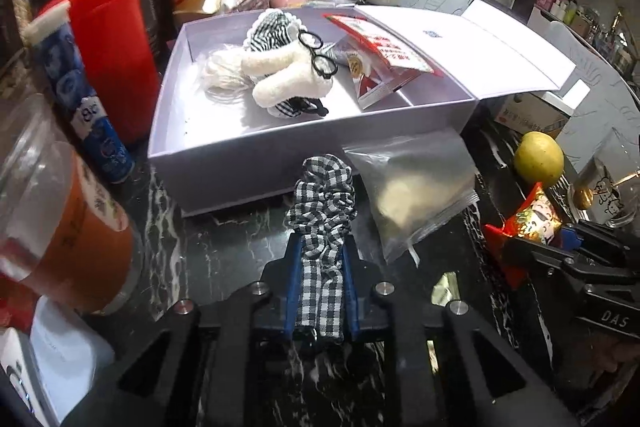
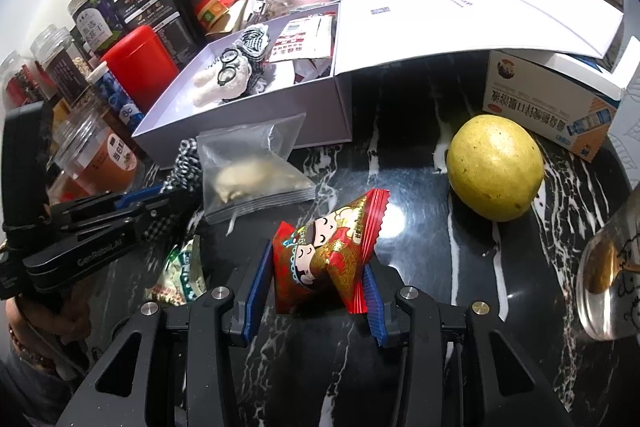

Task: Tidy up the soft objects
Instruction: 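Carry the snack packet with the right tool while the left tool carries the scrunchie to the box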

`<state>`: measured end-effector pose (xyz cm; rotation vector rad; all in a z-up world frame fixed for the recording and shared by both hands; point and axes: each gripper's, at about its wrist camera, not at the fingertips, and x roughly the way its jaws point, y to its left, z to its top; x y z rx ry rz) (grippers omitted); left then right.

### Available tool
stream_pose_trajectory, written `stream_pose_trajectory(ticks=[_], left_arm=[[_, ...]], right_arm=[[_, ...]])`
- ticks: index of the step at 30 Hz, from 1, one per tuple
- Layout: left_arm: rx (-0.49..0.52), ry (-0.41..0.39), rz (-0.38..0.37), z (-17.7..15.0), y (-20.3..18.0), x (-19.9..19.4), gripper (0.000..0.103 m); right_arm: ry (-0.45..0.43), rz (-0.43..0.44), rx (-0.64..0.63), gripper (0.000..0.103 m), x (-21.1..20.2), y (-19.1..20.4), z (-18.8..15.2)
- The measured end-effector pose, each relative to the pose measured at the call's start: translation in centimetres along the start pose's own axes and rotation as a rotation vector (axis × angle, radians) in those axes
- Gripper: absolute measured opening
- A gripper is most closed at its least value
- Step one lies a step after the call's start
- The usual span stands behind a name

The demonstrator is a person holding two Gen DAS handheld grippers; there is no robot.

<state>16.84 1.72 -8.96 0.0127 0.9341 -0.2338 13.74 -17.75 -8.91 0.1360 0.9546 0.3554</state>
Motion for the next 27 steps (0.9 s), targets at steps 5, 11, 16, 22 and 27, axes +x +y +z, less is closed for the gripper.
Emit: stream_pose_trajectory(ticks=[5, 11, 16, 22, 27], left_arm=[[-0.002, -0.022, -0.022, -0.7, -0.3, -2.2, 0.018], [0.001, -0.065, -0.024, -2.0, -1.0, -5.2, 0.018], [-0.002, -0.087, -0.025, -3.7, -1.6, -7.4, 0.018], [-0.018, -0.118, -0.031, -5.6, -2.1, -10.1, 0.018], [-0.035, -0.154, -0.041, -6.4, -2.3, -12.2, 0.018]], right_arm=[[-0.009, 0.005, -0.01, 0.041, -0.9, 0.5, -0.9], [-0.035, 0.03, -0.001, 0.041, -2.6, 1.3, -2.3], [-0.052, 0.043, -0.03, 0.041, -4.1, 2.5, -3.7], [-0.071, 0.064, -0.054, 0.041, -5.9, 4.0, -5.1], [-0.093, 0.069, -0.071, 0.041, -7.5, 5.0, -5.9]])
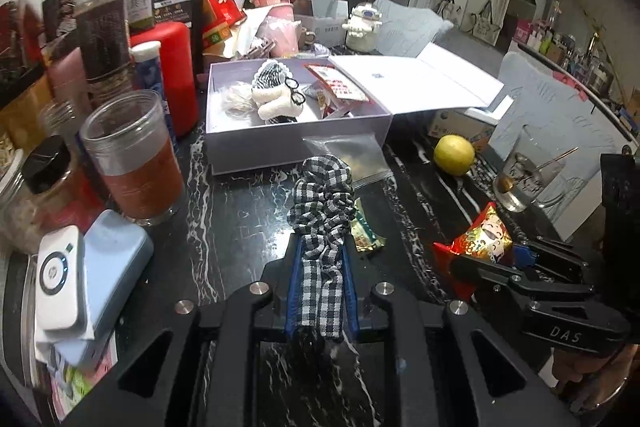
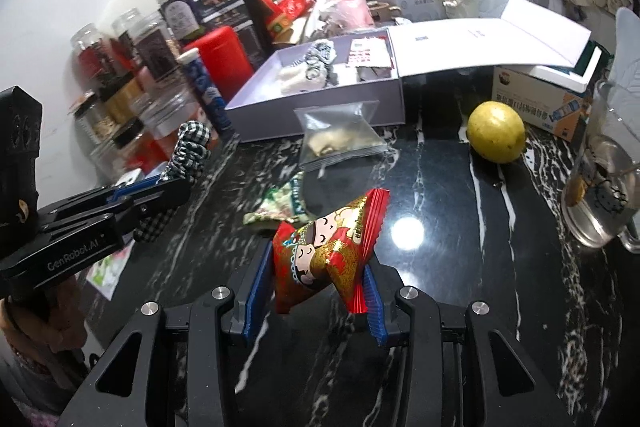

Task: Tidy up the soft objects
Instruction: 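Carry the snack packet with the right tool while the left tool carries the scrunchie to the box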

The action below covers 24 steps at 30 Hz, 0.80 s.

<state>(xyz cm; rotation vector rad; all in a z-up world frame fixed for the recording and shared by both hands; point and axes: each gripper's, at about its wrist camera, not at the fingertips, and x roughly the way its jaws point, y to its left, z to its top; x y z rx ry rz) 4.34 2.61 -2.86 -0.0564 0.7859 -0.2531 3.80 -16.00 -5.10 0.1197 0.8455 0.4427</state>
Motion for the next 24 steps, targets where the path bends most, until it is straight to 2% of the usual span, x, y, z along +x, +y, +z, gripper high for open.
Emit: stream_pose_trajectory(ticks=[10, 16, 24], left_arm=[[-0.005, -0.081, 0.005, 1.4, 0.0, -3.1, 0.018], [-0.014, -0.138, 0.017, 3.2, -0.4, -3.9, 0.018], [0.006, -0.176, -0.004, 5.7, -0.9, -3.7, 0.018]], right_arm=[[-0.047, 0.021, -0.056, 0.041, -2.4, 1.9, 1.3], [-0.079, 0.05, -0.085, 0.041, -3.2, 2.0, 3.5], [-0.129, 0.041, -0.113, 0.041, -4.2, 1.4, 6.5]])
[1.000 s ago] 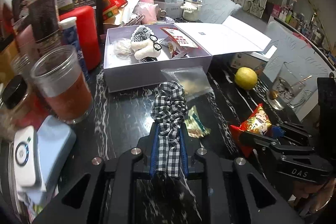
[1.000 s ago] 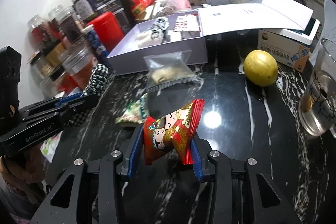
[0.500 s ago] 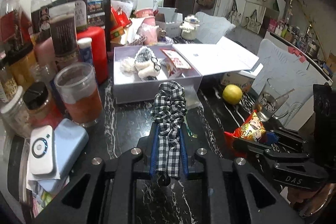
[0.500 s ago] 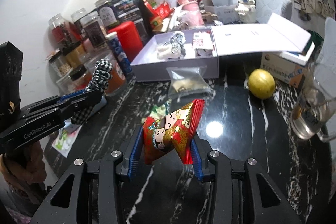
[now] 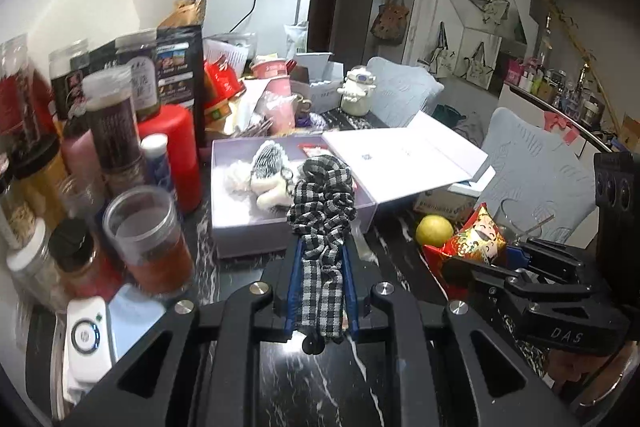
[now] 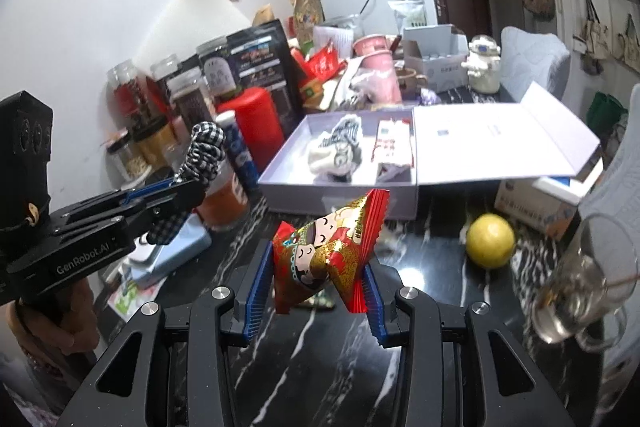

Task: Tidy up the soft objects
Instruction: 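Carry the snack packet with the right tool while the left tool carries the scrunchie to the box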

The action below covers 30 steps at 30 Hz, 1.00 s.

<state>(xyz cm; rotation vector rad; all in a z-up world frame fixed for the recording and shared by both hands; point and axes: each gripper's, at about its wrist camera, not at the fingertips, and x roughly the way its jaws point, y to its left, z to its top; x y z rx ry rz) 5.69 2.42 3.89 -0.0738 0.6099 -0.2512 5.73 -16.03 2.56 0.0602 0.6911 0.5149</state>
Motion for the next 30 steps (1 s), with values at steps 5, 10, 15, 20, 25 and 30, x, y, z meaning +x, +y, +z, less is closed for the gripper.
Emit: stream_pose_trajectory(ticks=[5, 10, 15, 20, 25, 30], left_arm=[[0.022, -0.02, -0.011, 2.0, 0.1, 0.8, 0.018], [0.018, -0.051, -0.022, 4.1, 0.6, 1.9, 0.018], [0.025, -0.082, -0.02, 6.3, 1.1, 3.3, 0.019], [0.03, -0.104, -0.019, 8.5, 1.7, 5.0, 0.018], [0.032, -0.125, -0.01, 10.5, 2.4, 7.1, 0.019], [0.045, -0.129, 0.01, 12.4, 3.0, 9.3, 0.018]], right_arm=[[-0.032, -0.012, 0.002, 0.041, -0.1, -0.6, 2.0], [-0.064, -0.015, 0.002, 0.041, 0.0, -1.5, 4.2], [-0.08, -0.026, -0.008, 0.041, 1.1, -2.4, 6.5], [-0.09, -0.03, -0.016, 0.041, 2.8, -3.3, 8.6], [-0.1, -0.035, -0.024, 0.041, 4.9, -4.3, 10.9], [-0.114, -0.036, -0.03, 0.041, 7.0, -5.3, 13.3]])
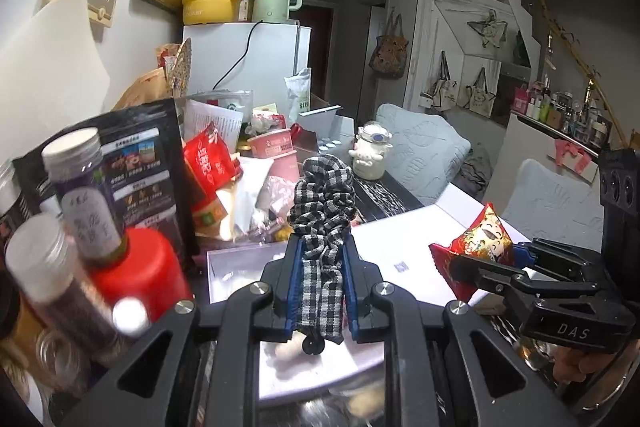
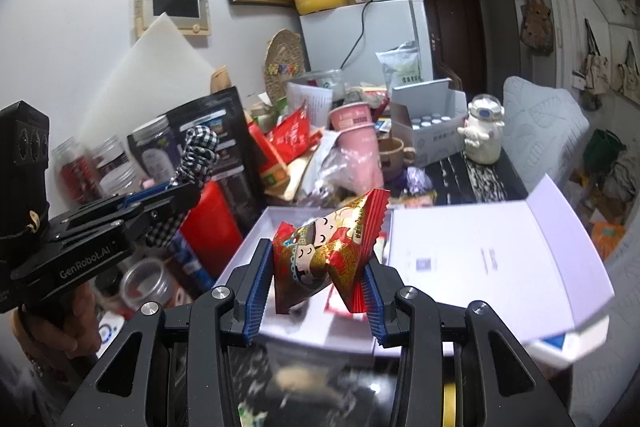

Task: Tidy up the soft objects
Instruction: 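Carry the snack packet with the right tool while the left tool carries the scrunchie to the box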

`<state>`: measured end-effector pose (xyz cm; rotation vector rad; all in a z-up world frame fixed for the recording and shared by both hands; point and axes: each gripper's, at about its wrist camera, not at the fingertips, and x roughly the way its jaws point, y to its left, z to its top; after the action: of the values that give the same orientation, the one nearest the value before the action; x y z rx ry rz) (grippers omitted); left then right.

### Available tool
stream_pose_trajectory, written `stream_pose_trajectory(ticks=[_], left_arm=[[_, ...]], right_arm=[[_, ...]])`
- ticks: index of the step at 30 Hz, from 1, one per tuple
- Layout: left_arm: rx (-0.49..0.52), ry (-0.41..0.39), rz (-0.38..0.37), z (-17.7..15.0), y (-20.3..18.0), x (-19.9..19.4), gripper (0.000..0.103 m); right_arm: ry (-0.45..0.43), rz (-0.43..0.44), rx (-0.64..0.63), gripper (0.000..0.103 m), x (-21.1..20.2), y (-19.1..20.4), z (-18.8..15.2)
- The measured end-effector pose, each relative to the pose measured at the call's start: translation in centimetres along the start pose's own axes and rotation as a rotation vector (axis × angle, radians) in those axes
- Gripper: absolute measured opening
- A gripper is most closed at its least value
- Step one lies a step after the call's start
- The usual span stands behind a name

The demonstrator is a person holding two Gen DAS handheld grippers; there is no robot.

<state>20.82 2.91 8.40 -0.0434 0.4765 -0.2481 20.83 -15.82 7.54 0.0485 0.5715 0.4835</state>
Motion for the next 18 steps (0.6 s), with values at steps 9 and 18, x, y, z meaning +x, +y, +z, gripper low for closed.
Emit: stream_pose_trajectory(ticks=[9, 18], left_arm=[[-0.037, -0.002, 0.069, 1.6, 2.2, 4.1, 0.018], [-0.046, 0.077, 0.106, 0.4, 3.7, 8.2, 0.018]], right_arm=[[0.001, 0.015, -0.012, 0.041, 4.2, -0.9, 3.0], [0.062, 0.021, -0.003, 0.041, 8.7, -1.7, 4.2]])
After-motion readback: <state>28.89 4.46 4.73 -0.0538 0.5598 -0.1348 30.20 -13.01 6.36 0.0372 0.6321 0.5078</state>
